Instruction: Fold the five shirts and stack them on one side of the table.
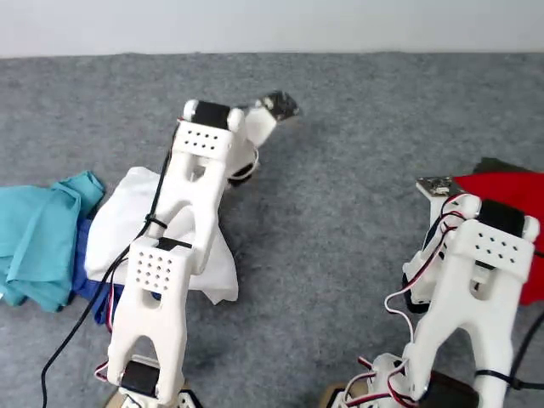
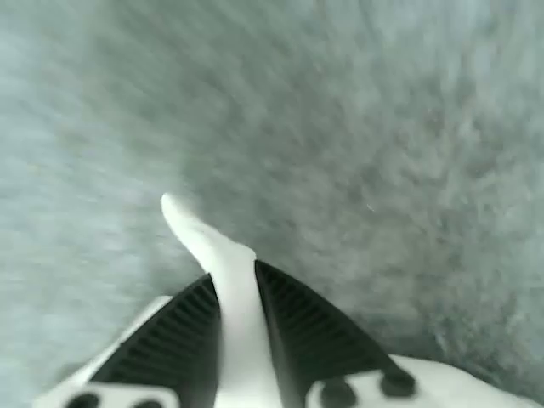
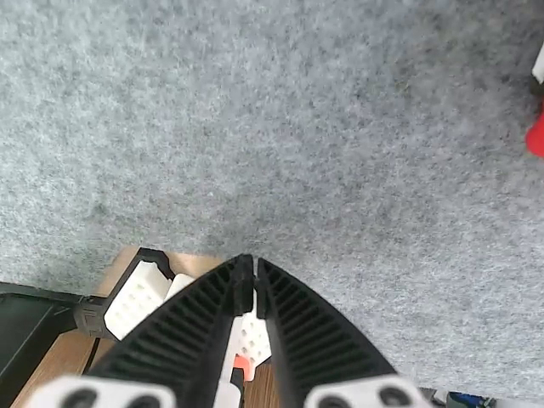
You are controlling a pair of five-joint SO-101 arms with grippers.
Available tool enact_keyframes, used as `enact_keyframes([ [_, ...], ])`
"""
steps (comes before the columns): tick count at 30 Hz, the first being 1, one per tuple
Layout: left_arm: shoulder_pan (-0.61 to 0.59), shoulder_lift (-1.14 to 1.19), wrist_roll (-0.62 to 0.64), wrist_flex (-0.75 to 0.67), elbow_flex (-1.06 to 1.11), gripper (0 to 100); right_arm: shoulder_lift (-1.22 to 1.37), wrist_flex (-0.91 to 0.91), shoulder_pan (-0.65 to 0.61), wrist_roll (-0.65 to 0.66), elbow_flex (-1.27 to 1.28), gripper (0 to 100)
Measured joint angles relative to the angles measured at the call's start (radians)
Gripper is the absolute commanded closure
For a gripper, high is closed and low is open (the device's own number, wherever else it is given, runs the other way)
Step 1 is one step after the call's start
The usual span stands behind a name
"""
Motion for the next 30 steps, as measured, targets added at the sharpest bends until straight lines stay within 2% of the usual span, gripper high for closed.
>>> enact_keyframes([
  [5,0.038,-0.081,0.005,0.006,-0.169,99,0.0,0.0,0.0,0.0,0.0,99.0],
  [9,0.098,-0.13,0.077,-0.002,-0.33,99,0.0,0.0,0.0,0.0,0.0,99.0],
  [16,0.212,-0.216,0.123,-0.135,-0.586,99,0.0,0.0,0.0,0.0,0.0,99.0],
  [21,0.288,-0.348,0.129,-0.259,-0.603,99,0.0,0.0,0.0,0.0,0.0,99.0],
  [24,0.321,-0.434,0.129,-0.288,-0.608,99,0.0,0.0,0.0,0.0,0.0,99.0],
  [27,0.331,-0.503,0.129,-0.272,-0.614,99,0.0,-0.006,0.0,0.0,0.0,99.0],
  [30,0.331,-0.554,0.129,-0.178,-0.615,99,0.0,-0.012,-0.003,0.0,0.0,99.0],
])
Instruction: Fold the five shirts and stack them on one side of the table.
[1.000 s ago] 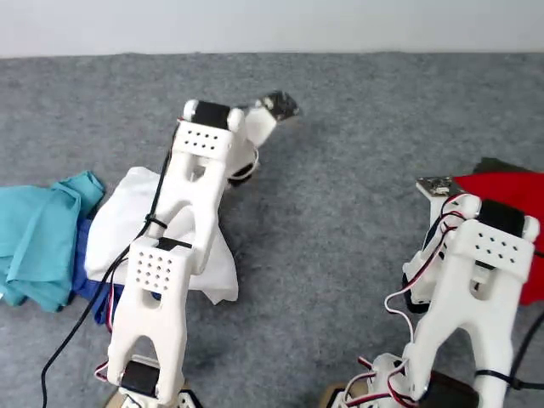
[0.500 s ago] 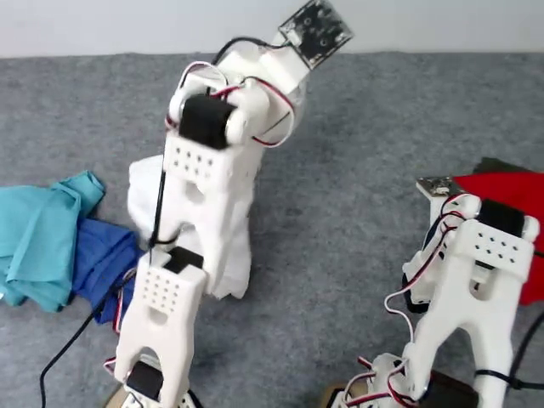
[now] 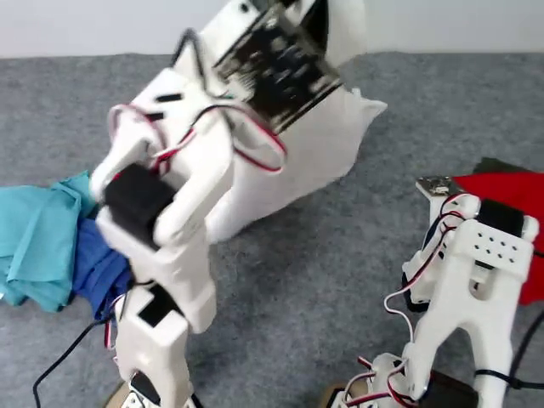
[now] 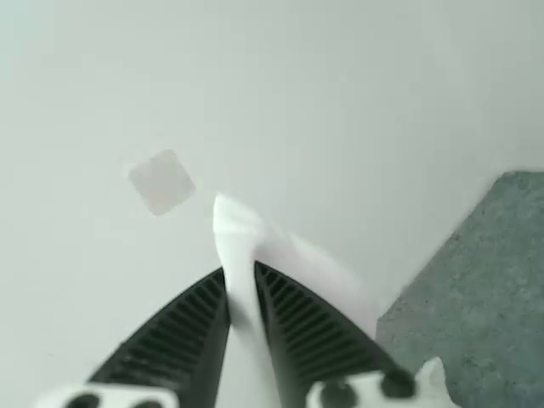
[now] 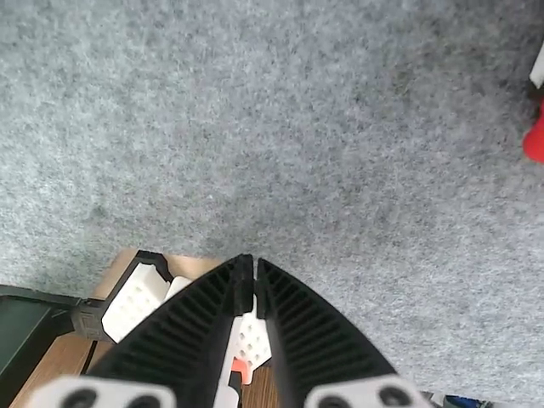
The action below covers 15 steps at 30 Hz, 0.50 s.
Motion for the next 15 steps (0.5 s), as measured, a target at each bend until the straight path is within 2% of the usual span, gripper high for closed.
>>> enact_keyframes([
  [4,-0.017,-0.043,0.0,0.163,0.0,99,0.0,-0.002,-0.028,-0.002,0.0,99.0],
  [10,-0.15,-0.129,0.017,0.184,0.048,99,0.0,-0.003,-0.14,-0.002,0.0,99.0],
  [15,-0.204,-0.276,0.017,0.184,0.269,99,0.0,-0.035,-0.203,-0.034,0.0,99.0],
])
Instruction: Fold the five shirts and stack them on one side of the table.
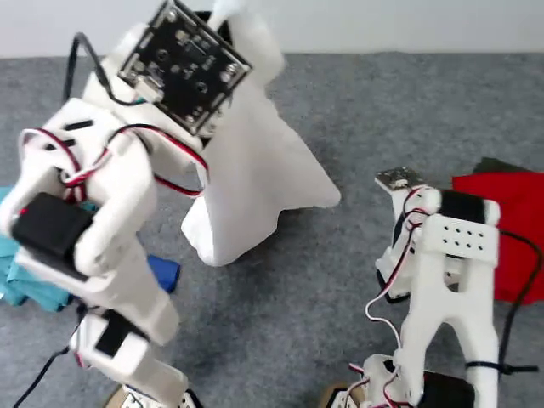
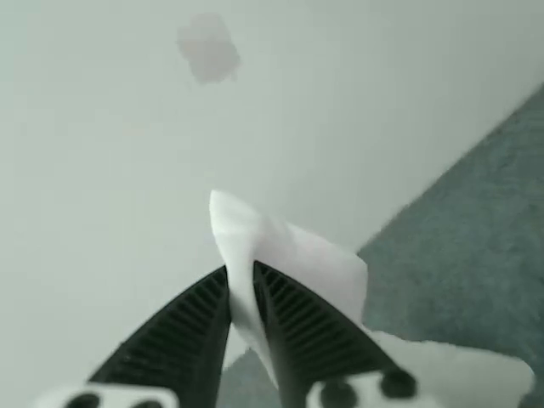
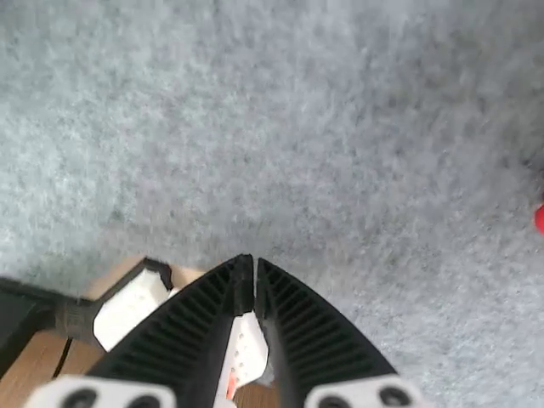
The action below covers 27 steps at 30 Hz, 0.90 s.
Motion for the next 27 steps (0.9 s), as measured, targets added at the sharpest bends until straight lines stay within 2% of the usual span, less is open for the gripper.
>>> enact_keyframes([
  [5,-0.002,-0.244,0.0,0.0,0.385,99,0.0,-0.04,-0.008,-0.025,0.0,99.0],
  [15,-0.002,-0.841,-0.018,0.0,1.293,99,0.0,-0.107,-0.005,-0.028,0.002,99.0],
  [19,-0.002,-1.045,-0.018,0.0,1.579,99,0.0,-0.17,-0.011,-0.028,0.0,99.0],
  [22,-0.003,-1.146,-0.021,0.0,1.76,99,0.002,-0.206,-0.063,-0.028,-0.032,99.0],
  [27,-0.003,-1.255,-0.021,0.0,1.944,99,0.0,-0.304,-0.226,-0.028,-0.103,99.0],
])
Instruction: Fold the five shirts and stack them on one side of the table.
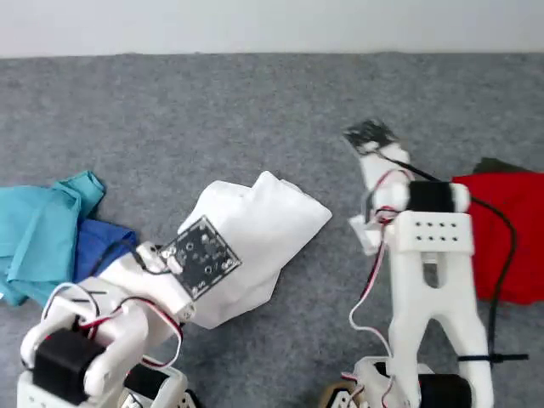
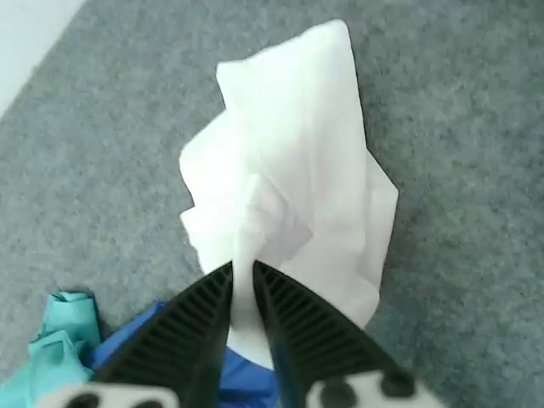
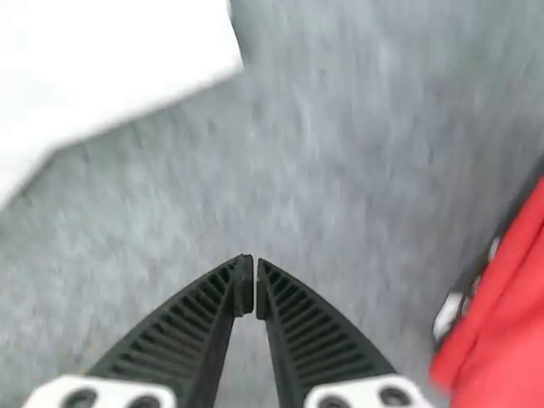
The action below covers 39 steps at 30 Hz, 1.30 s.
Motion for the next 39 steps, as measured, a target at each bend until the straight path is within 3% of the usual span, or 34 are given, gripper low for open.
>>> enact_keyframes([
  [8,-0.035,-0.13,0.0,0.0,0.138,99,0.135,-0.166,-0.187,-0.003,-0.112,99.0],
  [15,-0.175,-0.23,0.0,-0.06,0.25,99,0.531,-0.035,-0.235,-0.031,-0.539,98.0],
  [22,-0.19,-0.285,0.0,-0.078,0.275,99,0.962,0.21,-0.281,-0.032,-1.094,78.7],
  [29,-0.19,-0.288,0.0,-0.081,0.275,99,1.281,0.348,-0.353,-0.032,-1.588,77.6],
  [39,-0.19,-0.288,0.0,-0.081,0.275,99,1.537,0.348,-0.405,-0.032,-1.814,77.6],
])
